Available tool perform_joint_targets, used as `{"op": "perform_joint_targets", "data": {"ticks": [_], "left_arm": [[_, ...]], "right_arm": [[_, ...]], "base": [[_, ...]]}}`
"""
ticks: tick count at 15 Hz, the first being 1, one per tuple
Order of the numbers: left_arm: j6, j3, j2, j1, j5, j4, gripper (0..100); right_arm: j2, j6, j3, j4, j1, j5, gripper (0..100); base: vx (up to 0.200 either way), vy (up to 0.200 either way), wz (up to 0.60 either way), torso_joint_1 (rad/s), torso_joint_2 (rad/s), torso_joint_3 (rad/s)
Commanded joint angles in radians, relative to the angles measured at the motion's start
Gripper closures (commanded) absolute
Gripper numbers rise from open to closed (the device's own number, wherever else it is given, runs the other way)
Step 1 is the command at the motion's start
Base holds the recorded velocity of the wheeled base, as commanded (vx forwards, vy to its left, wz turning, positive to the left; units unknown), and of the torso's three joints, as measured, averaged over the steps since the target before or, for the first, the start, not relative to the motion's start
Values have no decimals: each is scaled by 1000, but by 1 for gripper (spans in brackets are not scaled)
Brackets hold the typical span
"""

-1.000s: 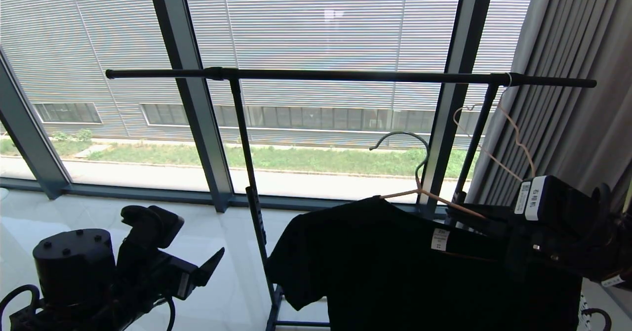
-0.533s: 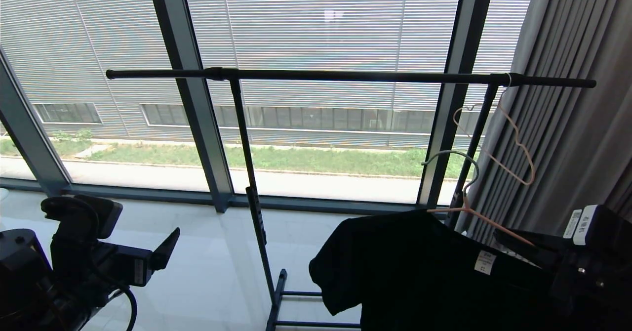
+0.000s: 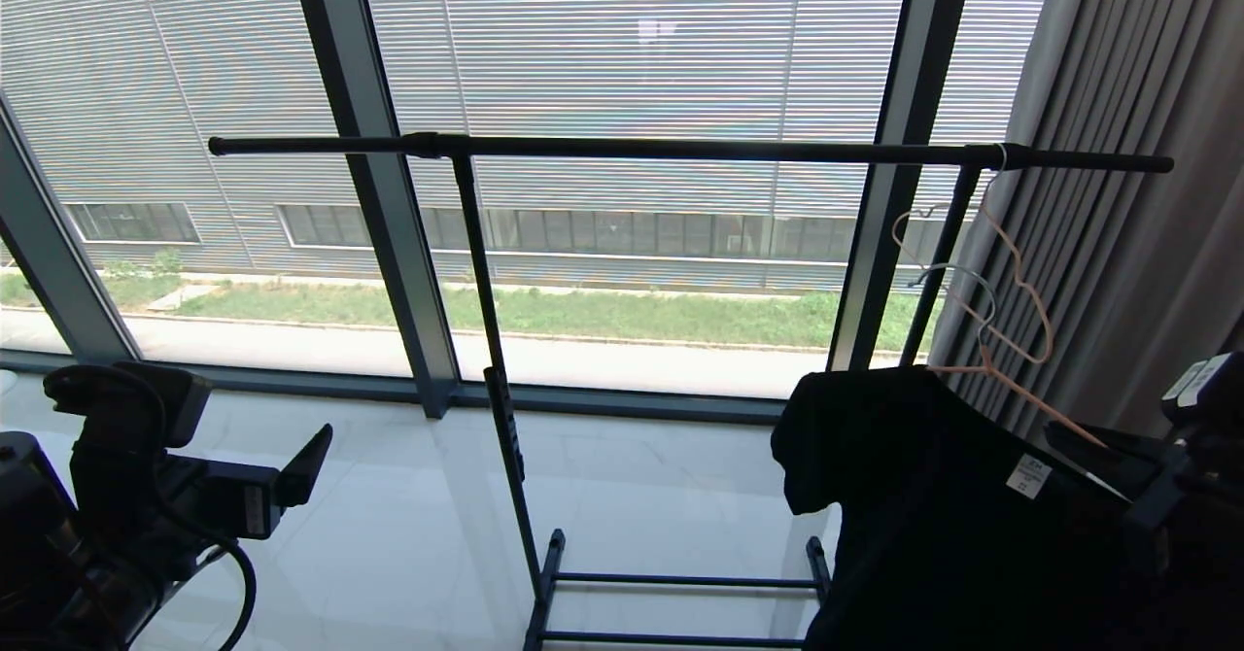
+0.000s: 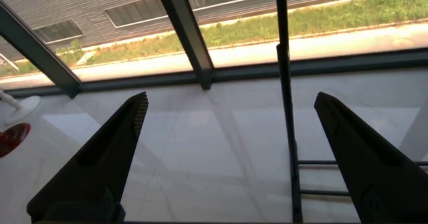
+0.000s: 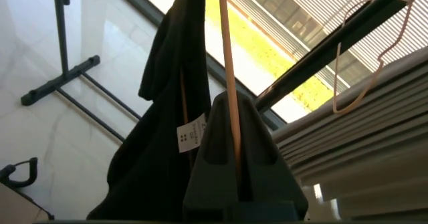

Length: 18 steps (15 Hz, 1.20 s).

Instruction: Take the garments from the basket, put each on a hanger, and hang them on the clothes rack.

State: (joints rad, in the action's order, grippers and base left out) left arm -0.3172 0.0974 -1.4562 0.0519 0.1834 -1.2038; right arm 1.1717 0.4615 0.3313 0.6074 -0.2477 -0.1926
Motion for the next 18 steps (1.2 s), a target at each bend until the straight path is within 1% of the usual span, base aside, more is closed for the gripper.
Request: {"op": "perform_joint_targets", "data": {"ticks": [1, 4, 7, 9, 11, 14, 16, 18], "left_arm": [[0, 4, 0, -4, 4, 0, 0], [-2, 15, -1, -3, 24, 0, 0], [-2, 13, -4, -3, 24, 0, 0], [-2, 10, -6, -3, 24, 0, 0], [-3, 13, -6, -1, 24, 0, 0], [-5, 11, -3, -3, 24, 0, 0], [-8, 11, -1, -1, 24, 0, 0], [-8, 10, -1, -1, 24, 0, 0]], "right_arm": [[5, 0, 3, 17, 4, -1, 100], [11, -3, 25, 26, 16, -1, 100], [45, -78, 83, 26, 41, 13, 100], [71, -90, 111, 28, 48, 15, 100], [138, -101, 160, 91, 50, 21, 100], [223, -127, 209, 173, 48, 78, 100], [240, -130, 232, 189, 48, 87, 100], [252, -155, 258, 190, 48, 104, 100]], "base": [[0, 0, 0, 0, 0, 0], [0, 0, 0, 0, 0, 0], [0, 0, 0, 0, 0, 0], [0, 0, 0, 0, 0, 0], [0, 0, 0, 0, 0, 0], [0, 0, 0, 0, 0, 0], [0, 0, 0, 0, 0, 0], [0, 0, 0, 0, 0, 0]]}}
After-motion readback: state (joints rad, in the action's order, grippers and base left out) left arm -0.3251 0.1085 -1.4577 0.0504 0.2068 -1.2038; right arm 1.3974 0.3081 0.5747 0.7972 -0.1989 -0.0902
